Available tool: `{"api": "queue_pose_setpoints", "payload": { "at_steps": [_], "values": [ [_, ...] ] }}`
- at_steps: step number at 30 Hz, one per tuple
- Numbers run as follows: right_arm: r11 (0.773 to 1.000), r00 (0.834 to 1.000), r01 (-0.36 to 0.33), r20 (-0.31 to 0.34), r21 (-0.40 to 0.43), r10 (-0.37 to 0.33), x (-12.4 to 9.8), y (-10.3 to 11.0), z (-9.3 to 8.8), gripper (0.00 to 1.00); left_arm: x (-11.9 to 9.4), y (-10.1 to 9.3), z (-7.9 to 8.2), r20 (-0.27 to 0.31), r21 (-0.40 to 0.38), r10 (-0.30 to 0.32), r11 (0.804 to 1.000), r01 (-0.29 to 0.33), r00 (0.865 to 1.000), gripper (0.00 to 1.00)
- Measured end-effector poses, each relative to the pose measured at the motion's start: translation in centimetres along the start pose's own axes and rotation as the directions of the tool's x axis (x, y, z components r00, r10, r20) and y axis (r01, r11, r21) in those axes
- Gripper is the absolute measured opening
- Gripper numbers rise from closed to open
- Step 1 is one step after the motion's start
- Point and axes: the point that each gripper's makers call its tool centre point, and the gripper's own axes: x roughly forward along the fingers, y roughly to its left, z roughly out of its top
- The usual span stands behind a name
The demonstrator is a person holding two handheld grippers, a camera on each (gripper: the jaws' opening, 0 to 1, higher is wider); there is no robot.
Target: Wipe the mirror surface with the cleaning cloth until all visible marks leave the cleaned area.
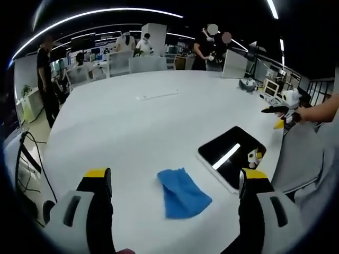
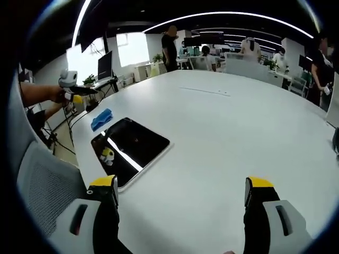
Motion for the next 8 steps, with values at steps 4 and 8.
{"api": "queue_pose_setpoints", "payload": {
  "at_steps": [4,8],
  "values": [
    [1.000,1.000,-0.004,-0.005,-0.002,0.004,0.00,0.21,-0.14,0.99,0.11,-0.39,-0.66,-0.018,-0.004,-0.015,1.000,0.015,1.000,0.99],
    [1.000,1.000,-0.006,-0.008,-0.003,0.005,0.07,0.18,-0.22,0.99,0.08,-0.11,-0.92,-0.015,-0.026,-0.008,1.000,0.008,1.000,0.99]
  ]
}}
